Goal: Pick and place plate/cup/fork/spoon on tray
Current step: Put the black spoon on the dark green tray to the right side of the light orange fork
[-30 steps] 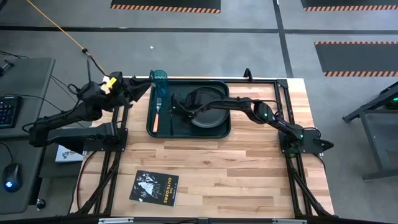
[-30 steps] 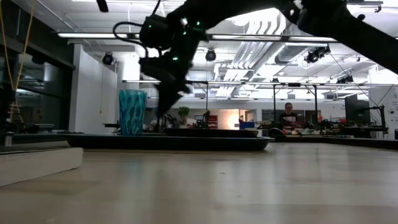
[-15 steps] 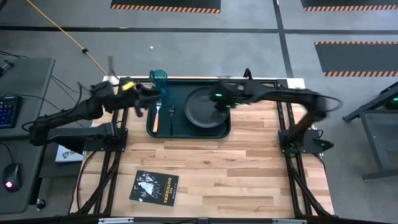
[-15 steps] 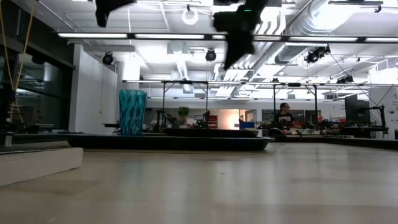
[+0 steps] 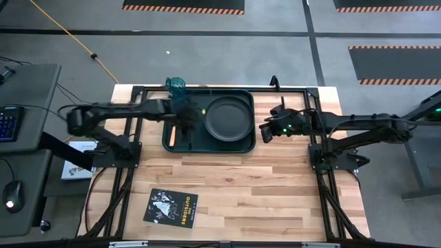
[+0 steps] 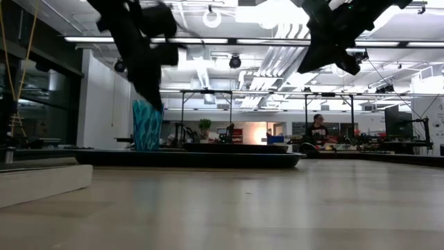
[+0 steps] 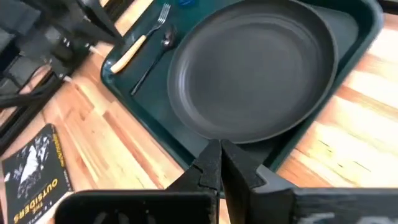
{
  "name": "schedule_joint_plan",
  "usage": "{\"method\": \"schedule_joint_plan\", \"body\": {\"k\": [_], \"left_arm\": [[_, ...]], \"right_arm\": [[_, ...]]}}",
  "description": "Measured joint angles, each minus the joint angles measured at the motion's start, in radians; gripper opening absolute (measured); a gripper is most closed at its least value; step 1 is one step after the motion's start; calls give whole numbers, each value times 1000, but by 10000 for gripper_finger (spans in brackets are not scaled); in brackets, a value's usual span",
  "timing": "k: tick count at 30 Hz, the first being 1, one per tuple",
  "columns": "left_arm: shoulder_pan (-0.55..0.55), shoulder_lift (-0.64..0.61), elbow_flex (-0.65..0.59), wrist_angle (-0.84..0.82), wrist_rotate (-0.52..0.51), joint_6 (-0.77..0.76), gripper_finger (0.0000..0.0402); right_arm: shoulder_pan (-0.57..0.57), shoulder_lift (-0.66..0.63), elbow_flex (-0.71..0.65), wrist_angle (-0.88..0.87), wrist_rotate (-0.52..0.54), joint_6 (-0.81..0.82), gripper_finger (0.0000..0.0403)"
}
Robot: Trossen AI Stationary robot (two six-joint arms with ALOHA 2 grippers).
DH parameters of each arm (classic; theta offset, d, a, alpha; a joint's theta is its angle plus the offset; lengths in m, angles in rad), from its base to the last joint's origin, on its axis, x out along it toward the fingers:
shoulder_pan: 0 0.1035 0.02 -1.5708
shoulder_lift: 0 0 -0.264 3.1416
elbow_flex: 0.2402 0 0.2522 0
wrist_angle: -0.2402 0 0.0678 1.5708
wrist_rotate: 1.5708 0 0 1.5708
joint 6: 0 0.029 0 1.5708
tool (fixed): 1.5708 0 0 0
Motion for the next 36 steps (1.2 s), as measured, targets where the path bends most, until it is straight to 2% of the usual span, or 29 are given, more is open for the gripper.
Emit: {"method": "schedule_joint_plan", "body": {"k": [6, 14, 30, 36], "left_arm": [[0, 183, -54, 153, 4, 18, 3], [0, 301, -58, 155, 11, 82, 0], [68, 280, -57, 32, -3, 140, 0], [92, 284, -56, 32, -1, 150, 0]], "right_arm": [[25, -2, -17, 18, 19, 22, 0], [30, 4, -17, 34, 29, 21, 0], [30, 4, -16, 33, 62, 21, 0], [30, 4, -16, 32, 62, 21, 0]]}}
